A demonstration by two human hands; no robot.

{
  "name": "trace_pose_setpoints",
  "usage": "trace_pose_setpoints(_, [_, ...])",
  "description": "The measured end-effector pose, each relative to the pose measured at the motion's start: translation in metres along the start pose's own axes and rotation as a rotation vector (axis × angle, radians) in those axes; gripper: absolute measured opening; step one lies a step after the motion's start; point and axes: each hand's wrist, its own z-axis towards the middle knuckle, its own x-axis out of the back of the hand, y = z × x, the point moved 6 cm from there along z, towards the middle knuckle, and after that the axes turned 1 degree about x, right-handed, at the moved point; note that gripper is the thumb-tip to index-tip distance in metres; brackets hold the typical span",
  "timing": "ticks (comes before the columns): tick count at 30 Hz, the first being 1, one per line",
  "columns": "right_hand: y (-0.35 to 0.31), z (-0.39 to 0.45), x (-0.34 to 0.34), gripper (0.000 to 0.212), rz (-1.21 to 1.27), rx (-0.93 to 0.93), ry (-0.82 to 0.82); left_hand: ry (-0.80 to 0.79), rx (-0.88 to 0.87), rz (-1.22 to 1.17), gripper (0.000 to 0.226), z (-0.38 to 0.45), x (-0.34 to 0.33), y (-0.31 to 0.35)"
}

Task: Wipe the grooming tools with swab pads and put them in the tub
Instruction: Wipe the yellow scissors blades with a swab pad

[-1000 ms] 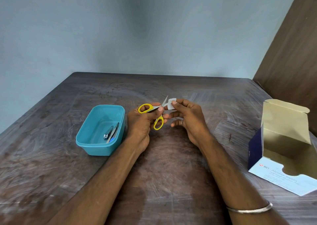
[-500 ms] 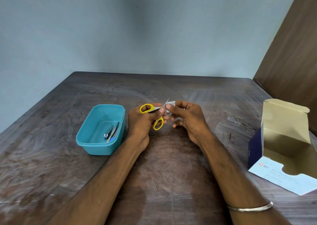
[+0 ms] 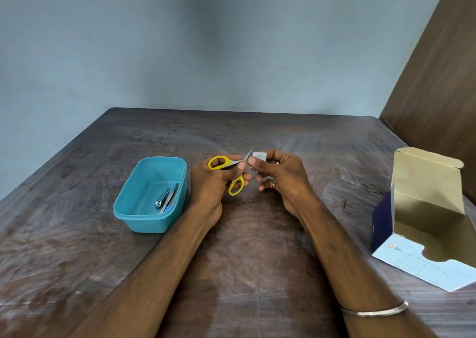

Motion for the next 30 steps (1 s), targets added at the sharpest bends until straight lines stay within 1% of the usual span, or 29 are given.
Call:
trace_pose_setpoints(2, [0.000,-0.001,0.000,0.018,0.012,-0.009,0.003,0.005,0.003,0.002,0.015,0.002,0.001,0.000])
trace_pose_setpoints(4, [0.001,-0.001,-0.001,0.015,0.032,-0.033,-0.012,0.005,0.003,0.001,0.017,0.001,0.000,0.002])
trace_pose_setpoints(6, [0.002,0.000,-0.002,0.012,0.105,-0.064,-0.016,0.003,-0.004,-0.025,0.015,0.000,-0.001,0.004])
trace_pose_setpoints(8, [0.003,0.002,0.001,0.013,0.178,-0.089,0.014,0.000,-0.015,-0.049,0.017,-0.001,0.000,0.007])
trace_pose_setpoints(10, [0.003,0.004,0.005,0.014,0.198,-0.095,0.054,-0.014,-0.024,-0.046,0.019,-0.002,-0.001,0.008])
trace_pose_setpoints(14, [0.004,0.003,0.004,0.014,0.134,-0.082,0.068,-0.048,-0.049,0.030,0.027,-0.002,-0.004,0.007])
trace_pose_setpoints(20, [0.001,0.002,0.000,0.031,0.106,-0.131,-0.032,-0.052,-0.103,0.130,0.029,0.003,0.000,0.010])
trace_pose_setpoints(21, [0.001,0.002,-0.001,0.029,0.061,-0.119,-0.051,-0.052,-0.108,0.139,0.029,0.003,0.000,0.010])
trace_pose_setpoints(25, [0.002,0.002,-0.002,0.011,-0.080,-0.060,-0.090,-0.038,-0.145,0.193,0.030,0.005,0.002,0.011])
trace_pose_setpoints(30, [0.000,0.002,0.002,0.010,-0.144,-0.004,-0.046,-0.020,-0.189,0.251,0.029,0.006,0.004,0.014])
